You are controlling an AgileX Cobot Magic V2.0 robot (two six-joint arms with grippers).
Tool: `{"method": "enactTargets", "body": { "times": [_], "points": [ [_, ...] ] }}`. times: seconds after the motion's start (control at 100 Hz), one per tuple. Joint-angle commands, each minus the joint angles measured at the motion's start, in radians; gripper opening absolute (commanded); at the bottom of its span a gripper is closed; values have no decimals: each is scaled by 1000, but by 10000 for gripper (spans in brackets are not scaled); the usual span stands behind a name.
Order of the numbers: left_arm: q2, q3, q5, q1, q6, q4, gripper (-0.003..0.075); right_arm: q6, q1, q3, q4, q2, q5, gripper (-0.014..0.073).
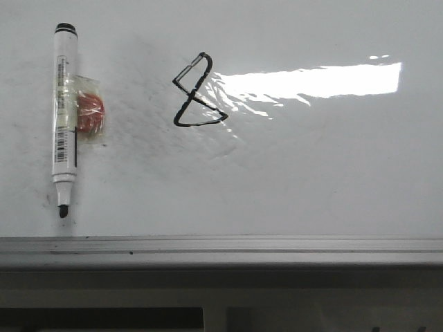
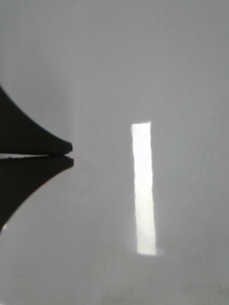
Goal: Write number 8 on whiteboard
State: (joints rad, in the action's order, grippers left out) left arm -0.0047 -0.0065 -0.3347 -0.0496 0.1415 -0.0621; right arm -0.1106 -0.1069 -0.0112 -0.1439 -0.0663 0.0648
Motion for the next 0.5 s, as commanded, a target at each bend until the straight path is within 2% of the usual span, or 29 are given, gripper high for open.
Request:
{"method": "enactTargets", "body": {
  "times": [0.0, 0.18, 0.36, 0.49],
  "points": [
    [-28, 39, 43, -1, -11, -2, -20, -2, -11, -11, 4, 13, -6, -64],
    [-28, 39, 43, -1, -11, -2, -20, -2, -11, -11, 23, 102, -215, -64],
    [-28, 39, 43, -1, -11, -4, -20, -2, -13, -11, 24, 98, -369, -64],
    [-28, 39, 43, -1, -11, -4, -20, 21, -13, -11, 24, 98, -370, -64]
  ]
}}
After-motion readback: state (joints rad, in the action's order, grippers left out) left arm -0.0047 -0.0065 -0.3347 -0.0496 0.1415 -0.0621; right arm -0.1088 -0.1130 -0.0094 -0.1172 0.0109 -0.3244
